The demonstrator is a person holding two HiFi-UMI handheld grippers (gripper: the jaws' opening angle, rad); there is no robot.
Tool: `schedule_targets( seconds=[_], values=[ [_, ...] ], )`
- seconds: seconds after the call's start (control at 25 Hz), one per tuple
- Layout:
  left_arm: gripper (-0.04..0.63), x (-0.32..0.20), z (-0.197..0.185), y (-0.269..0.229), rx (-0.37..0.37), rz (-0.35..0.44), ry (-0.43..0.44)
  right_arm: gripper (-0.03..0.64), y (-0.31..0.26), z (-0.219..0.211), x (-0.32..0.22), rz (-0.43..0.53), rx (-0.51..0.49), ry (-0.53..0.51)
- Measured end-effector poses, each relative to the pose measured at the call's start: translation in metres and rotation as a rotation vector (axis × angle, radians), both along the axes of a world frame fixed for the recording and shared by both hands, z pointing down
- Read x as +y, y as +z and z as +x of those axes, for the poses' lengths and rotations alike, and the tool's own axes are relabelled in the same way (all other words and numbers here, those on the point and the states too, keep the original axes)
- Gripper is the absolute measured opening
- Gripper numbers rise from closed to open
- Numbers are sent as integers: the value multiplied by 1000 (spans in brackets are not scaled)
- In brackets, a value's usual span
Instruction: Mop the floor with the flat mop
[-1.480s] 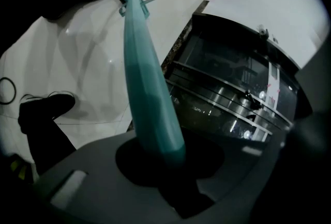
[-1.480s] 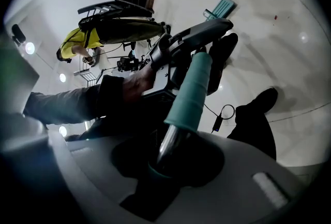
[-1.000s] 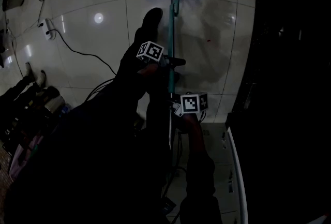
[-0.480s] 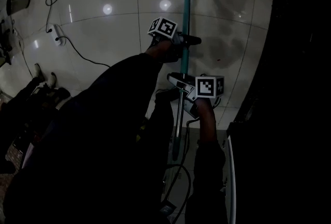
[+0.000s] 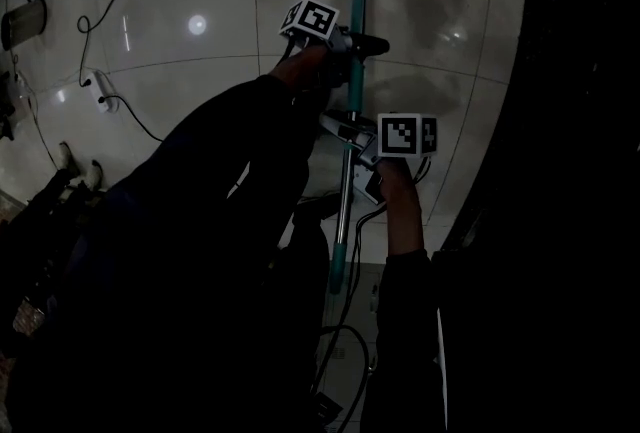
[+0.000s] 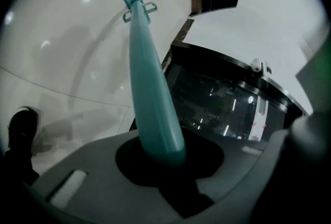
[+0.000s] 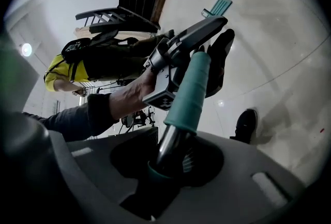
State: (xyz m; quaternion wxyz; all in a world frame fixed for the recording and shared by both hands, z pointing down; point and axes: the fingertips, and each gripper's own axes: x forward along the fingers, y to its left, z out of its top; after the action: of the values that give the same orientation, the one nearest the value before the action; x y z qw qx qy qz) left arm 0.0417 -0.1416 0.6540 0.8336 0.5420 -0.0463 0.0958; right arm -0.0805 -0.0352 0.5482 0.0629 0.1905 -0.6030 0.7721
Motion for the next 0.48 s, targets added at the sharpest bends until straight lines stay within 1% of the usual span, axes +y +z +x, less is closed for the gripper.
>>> schedule_targets(
  seconds=[0.16, 0.24, 0.36, 0.48],
  values=[
    [97, -5, 3, 3, -3, 12, 3, 120, 4, 3, -4, 4, 8, -3],
    [97, 2, 3, -2, -2, 16, 0, 120, -1, 3, 3, 12, 6, 0],
    [97, 30, 2, -17, -4, 11, 8, 124, -17, 1, 30, 17, -1, 8],
    [98, 71, -1, -37, 0, 17, 19, 124, -38, -4, 68, 34, -10, 18]
  ],
)
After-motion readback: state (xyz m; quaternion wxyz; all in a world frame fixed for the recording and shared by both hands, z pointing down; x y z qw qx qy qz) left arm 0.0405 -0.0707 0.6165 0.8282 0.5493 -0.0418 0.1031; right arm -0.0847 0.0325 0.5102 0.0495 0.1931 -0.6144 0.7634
